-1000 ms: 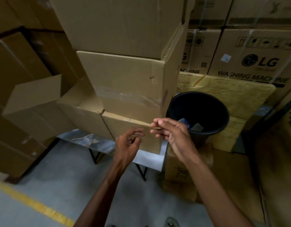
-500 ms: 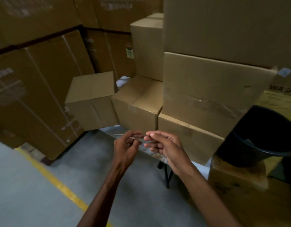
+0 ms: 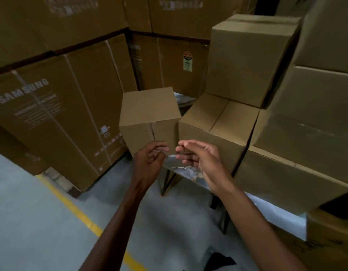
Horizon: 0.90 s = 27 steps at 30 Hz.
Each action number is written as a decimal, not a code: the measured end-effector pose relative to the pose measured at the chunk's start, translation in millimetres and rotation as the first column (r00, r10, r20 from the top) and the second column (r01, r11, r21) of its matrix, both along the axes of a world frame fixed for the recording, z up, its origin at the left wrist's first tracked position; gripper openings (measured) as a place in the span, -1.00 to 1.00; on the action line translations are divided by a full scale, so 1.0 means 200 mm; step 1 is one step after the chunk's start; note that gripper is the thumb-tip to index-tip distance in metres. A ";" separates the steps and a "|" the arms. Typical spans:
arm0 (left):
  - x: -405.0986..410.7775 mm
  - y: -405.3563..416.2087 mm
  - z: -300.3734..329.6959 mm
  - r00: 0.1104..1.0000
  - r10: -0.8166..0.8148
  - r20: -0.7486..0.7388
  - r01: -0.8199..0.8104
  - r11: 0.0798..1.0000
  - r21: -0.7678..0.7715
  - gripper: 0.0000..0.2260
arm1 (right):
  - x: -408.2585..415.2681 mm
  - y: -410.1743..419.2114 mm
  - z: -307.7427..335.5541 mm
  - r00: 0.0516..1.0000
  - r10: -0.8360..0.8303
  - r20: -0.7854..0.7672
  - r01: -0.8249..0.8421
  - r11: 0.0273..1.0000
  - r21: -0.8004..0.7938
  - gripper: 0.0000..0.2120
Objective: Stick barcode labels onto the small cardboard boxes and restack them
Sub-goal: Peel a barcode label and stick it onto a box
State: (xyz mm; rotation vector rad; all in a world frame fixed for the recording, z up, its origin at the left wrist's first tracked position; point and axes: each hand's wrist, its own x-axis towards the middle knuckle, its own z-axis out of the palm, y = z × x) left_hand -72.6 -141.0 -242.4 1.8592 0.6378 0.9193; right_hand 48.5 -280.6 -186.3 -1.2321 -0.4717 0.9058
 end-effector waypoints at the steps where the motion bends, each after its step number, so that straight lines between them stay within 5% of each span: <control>1: 0.00 0.05 0.01 1.000 0.003 -0.005 -0.003 1.000 0.005 -0.73 | 0.01 0.05 0.01 1.000 -0.007 0.004 0.007 1.000 -0.001 -0.83; 14: 0.17 0.84 0.08 0.998 0.053 -0.028 -0.053 0.998 -0.015 -0.75 | 0.41 0.91 -0.01 1.000 -0.022 -0.002 0.022 1.000 0.017 -0.87; 17: 0.24 1.06 0.13 0.989 0.105 -0.103 -0.102 0.994 0.036 -0.72 | 0.58 1.15 -0.03 0.981 -0.102 0.166 0.104 0.995 -0.005 -0.90; 20: 0.33 1.27 0.10 0.969 0.154 -0.191 -0.130 0.982 0.135 -0.65 | 0.69 1.34 -0.09 0.832 -0.049 0.552 0.165 0.973 -0.163 -0.85; 22: 0.38 1.38 0.04 0.945 0.166 -0.282 -0.106 0.971 0.214 -0.58 | 0.71 1.44 -0.14 0.716 0.114 0.689 0.187 0.919 -0.347 -0.61; 27: 0.47 1.48 -0.05 0.744 0.187 -0.642 -0.027 0.968 0.251 -0.22 | 0.68 1.58 -0.19 0.466 0.515 0.719 0.278 0.686 -0.672 -0.35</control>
